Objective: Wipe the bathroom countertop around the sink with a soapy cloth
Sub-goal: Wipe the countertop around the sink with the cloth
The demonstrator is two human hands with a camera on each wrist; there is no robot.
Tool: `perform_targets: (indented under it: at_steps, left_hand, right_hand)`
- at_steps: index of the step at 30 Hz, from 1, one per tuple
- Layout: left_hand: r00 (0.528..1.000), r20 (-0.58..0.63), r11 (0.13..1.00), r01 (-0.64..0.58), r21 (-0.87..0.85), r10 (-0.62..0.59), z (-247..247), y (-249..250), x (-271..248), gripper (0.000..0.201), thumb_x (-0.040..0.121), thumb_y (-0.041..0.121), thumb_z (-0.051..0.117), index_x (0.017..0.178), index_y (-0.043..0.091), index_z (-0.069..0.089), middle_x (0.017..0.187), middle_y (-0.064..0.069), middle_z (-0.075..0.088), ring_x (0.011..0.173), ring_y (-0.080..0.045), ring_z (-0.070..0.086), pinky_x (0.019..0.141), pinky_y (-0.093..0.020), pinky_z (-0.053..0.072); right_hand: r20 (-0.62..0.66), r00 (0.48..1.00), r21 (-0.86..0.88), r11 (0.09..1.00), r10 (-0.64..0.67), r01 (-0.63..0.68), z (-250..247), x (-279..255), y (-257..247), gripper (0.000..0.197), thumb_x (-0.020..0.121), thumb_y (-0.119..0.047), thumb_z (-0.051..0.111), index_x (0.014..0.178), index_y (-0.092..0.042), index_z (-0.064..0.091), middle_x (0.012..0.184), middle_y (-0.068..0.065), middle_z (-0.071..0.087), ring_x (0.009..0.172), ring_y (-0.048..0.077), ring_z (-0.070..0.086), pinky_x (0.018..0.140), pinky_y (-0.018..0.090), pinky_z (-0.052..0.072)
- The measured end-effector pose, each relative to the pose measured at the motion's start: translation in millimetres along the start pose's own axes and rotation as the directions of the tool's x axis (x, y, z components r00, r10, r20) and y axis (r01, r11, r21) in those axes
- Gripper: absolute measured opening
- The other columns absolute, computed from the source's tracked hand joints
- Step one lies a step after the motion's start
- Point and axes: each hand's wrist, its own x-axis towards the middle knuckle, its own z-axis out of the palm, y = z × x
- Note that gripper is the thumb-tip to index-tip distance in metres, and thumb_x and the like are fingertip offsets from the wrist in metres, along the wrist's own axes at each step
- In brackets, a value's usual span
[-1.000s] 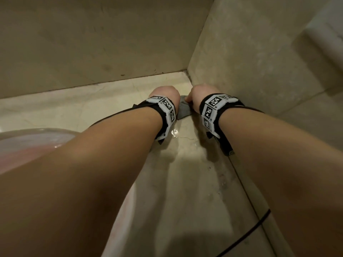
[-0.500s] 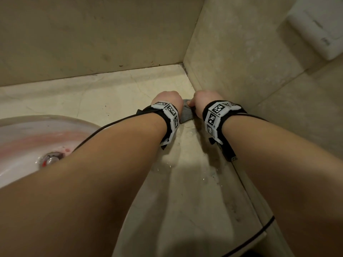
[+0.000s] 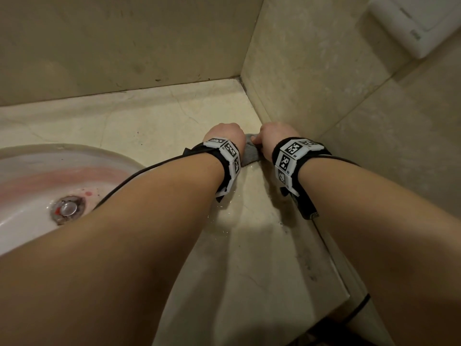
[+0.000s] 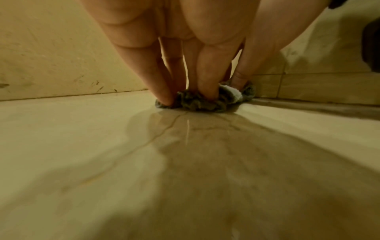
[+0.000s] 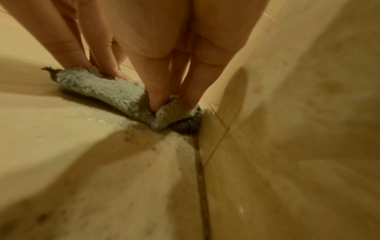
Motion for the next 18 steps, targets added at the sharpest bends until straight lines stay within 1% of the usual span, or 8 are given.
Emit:
perform_targets:
  at_steps: [1,3,5,6,9,12,14,18]
  left_hand:
    - [1.000,0.006,1.000,0.005,-0.005,-0.005,0,1,-1,0.026,0.092,0.012,0.050,0.114,0.004,0.062,0.122,-0.013,0.062,0.113,-0.029,0.060,0.086,-0.033,0.048]
    - [1.000,0.018,1.000,0.020,-0.023,-0.019,-1,3,-2,0.027,0.093,0.008,0.050,0.117,0.000,0.058,0.124,-0.015,0.060,0.116,-0.030,0.057,0.091,-0.032,0.047]
    - [1.000,0.019,0.999,0.025,-0.039,-0.024,-1,5,-5,0.027,0.094,0.008,0.049,0.118,-0.001,0.057,0.125,-0.016,0.060,0.117,-0.031,0.056,0.092,-0.032,0.046]
    - [1.000,0.014,0.999,0.029,-0.043,-0.028,1,6,-6,0.027,0.093,0.009,0.049,0.118,0.000,0.058,0.124,-0.015,0.060,0.116,-0.030,0.057,0.091,-0.032,0.046]
    - [0.999,-0.018,0.998,0.045,-0.045,-0.046,7,9,-10,0.026,0.091,0.009,0.052,0.115,0.001,0.059,0.121,-0.016,0.062,0.112,-0.031,0.059,0.079,-0.028,0.044]
    - [0.997,-0.011,0.996,0.078,-0.047,-0.079,12,14,-14,0.026,0.092,0.009,0.051,0.116,0.001,0.059,0.121,-0.016,0.061,0.113,-0.031,0.059,0.080,-0.027,0.044]
    - [0.997,-0.019,0.996,0.077,-0.051,-0.078,13,17,-17,0.026,0.092,0.009,0.049,0.115,0.001,0.059,0.122,-0.016,0.061,0.113,-0.030,0.058,0.078,-0.030,0.043]
    - [0.997,-0.013,0.997,0.076,-0.033,-0.077,19,20,-21,0.025,0.093,0.010,0.049,0.113,0.001,0.059,0.121,-0.016,0.060,0.111,-0.031,0.059,0.071,-0.028,0.036]
  right_hand:
    - [0.002,1.000,0.004,1.000,-0.001,0.001,1,0,1,0.034,0.097,-0.027,0.044,0.108,-0.001,0.062,0.112,0.017,0.066,0.095,0.031,0.061,0.069,0.028,0.037]
    - [0.007,1.000,0.012,1.000,-0.001,0.000,3,-1,2,0.034,0.097,-0.028,0.044,0.108,0.000,0.062,0.111,0.018,0.066,0.099,0.032,0.062,0.069,0.028,0.037]
    - [0.010,1.000,0.022,1.000,0.002,-0.003,4,-2,4,0.035,0.097,-0.029,0.045,0.108,0.000,0.061,0.112,0.018,0.066,0.101,0.032,0.062,0.070,0.029,0.037]
    - [0.012,1.000,0.024,1.000,0.002,-0.003,5,-3,5,0.035,0.097,-0.029,0.044,0.109,0.000,0.061,0.112,0.018,0.065,0.102,0.032,0.062,0.070,0.029,0.037]
    - [0.007,1.000,0.027,1.000,-0.010,0.009,9,-8,8,0.036,0.098,-0.029,0.042,0.111,-0.001,0.059,0.114,0.017,0.065,0.104,0.032,0.061,0.071,0.029,0.038]
    - [0.009,1.000,0.033,0.999,-0.026,0.025,11,-14,12,0.037,0.099,-0.030,0.039,0.113,-0.001,0.058,0.115,0.018,0.064,0.105,0.031,0.061,0.071,0.029,0.037]
    - [-0.003,0.999,0.034,0.999,-0.036,0.037,13,-18,14,0.037,0.099,-0.029,0.039,0.113,-0.002,0.058,0.116,0.017,0.064,0.106,0.031,0.060,0.071,0.029,0.037]
    - [-0.021,0.998,0.043,0.997,-0.056,0.057,19,-25,19,0.036,0.099,-0.030,0.038,0.113,-0.003,0.057,0.115,0.016,0.063,0.105,0.030,0.060,0.072,0.030,0.038]
